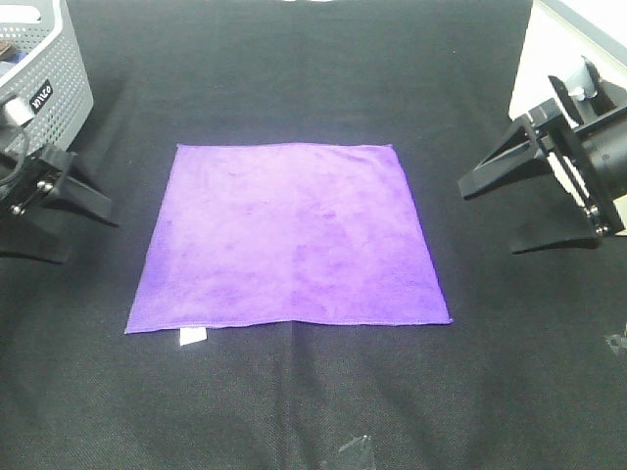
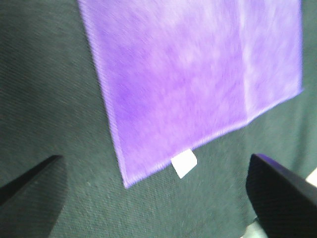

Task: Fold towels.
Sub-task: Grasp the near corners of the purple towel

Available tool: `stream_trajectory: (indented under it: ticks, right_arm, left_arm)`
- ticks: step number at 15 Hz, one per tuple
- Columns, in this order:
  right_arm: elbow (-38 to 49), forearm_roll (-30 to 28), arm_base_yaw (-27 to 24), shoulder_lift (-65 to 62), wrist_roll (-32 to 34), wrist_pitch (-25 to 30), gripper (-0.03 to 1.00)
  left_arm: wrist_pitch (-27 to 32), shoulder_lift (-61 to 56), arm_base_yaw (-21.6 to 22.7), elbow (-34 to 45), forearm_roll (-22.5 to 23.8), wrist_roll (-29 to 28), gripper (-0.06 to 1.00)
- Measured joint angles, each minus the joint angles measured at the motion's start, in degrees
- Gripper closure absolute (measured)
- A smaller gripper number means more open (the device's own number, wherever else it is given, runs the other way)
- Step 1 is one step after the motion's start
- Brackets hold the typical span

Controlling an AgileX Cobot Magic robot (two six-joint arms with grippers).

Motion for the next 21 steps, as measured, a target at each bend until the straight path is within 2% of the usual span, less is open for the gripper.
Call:
stream_trajectory:
  ticks: [4,7,14,21]
  right_arm:
    - [-0.11,-0.92,0.00,2.23,-0.06,-3.27,0.04]
    - [-0.11,-2.86,0.00,2.64,-0.06,-4.30,0.04]
    - [-0.57,-2.52,0.00,8.54,-1.38,-6.42,0.04]
    - [-1.60,-2.06,-0.06,15.18,-3.04,-7.33,0.04]
  left_arm:
    - [2.46,0.86,0.52,0.00,-1.55,2.35,0.05]
    - [4.53,0.86,0.52,0.00,0.23,3.44,0.05]
    - [3.55,6.82,-2.18,-1.83,0.34,2.75,0.05]
    - [2.69,10.83,-2.23,-4.93,1.43,1.26,0.05]
